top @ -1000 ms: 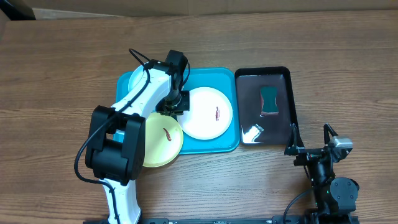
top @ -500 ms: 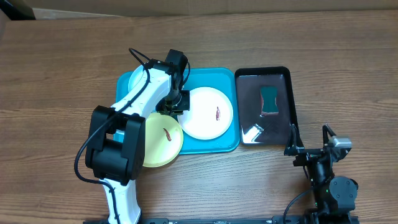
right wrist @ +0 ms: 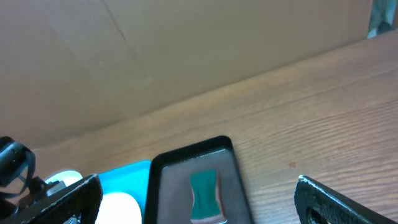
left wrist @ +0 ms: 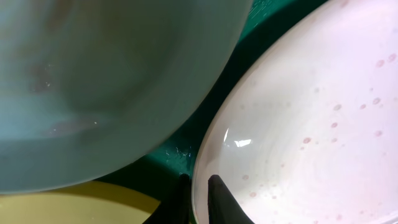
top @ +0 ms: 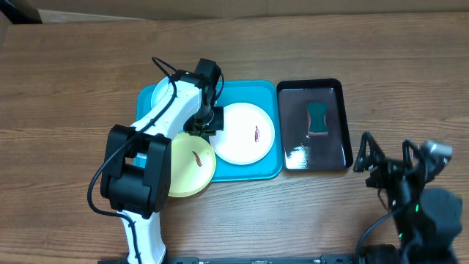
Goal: Clean dirty plates on tray and stack at the side
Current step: 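Reach the right gripper into the black tray and grasp the sponge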
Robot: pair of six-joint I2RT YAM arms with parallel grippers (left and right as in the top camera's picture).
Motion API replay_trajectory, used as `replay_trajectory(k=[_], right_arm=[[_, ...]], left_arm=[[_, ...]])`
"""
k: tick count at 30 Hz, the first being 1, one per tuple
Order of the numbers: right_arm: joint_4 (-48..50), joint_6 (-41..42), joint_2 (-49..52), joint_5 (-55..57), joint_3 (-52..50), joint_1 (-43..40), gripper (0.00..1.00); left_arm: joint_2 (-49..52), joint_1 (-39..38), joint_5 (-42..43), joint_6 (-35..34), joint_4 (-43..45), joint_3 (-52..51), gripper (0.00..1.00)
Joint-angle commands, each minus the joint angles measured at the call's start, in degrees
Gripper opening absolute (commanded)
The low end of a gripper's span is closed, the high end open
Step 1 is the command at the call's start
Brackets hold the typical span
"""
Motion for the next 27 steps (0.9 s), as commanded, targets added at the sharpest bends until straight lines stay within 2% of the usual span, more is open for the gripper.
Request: replay_trajectory(k=[1, 8, 11, 12, 13, 16, 19, 22, 27], right_arm=[[-6.8, 1.3, 12.7, -0.1, 11.6, -0.1, 1.0], [-20.5, 1.4, 31.5, -2.7, 28.8, -0.1, 1.0], [-22.3, 0.1, 35.9, -9.7, 32.0, -0.1, 1.0], [-22.0, -0.7, 37.0, -12.3, 32.3, -0.1, 0.89], [-21.7, -0.7, 38.1, -13.2, 32.4, 0.0, 0.84], [-22.6, -1.3, 42.4, -13.4, 32.7, 0.0, 0.8], [-24.0, -3.2, 47.5, -14.0, 33.6, 0.2, 0.8], [-26.6, -6.4, 53.6, -13.2, 35.6, 1.6, 0.81], [-29.4, -6.5, 64.4, -3.9, 41.2, 6.0, 0.94]], left_arm=[[-0.6, 0.0, 0.2, 1.1, -0.2, 1.1, 0.14], [-0.6, 0.0, -0.2, 1.1, -0.2, 1.1, 0.13], [-0.6, 0.0, -0.2, 1.1, -0.2, 1.0, 0.13], [-0.5, 0.0, -0.2, 1.1, -0.1, 0.8, 0.13], [-0.6, 0.0, -0.2, 1.1, 0.0, 0.7, 0.12], [-0.5, 0.0, -0.2, 1.1, 0.3, 0.6, 0.1], [-0.5, 0.0, 0.0, 1.1, 0.6, 0.6, 0.04], [-0.5, 0.0, 0.0, 1.1, 0.6, 0.6, 0.04], [-0.5, 0.0, 0.0, 1.1, 0.6, 0.6, 0.04]])
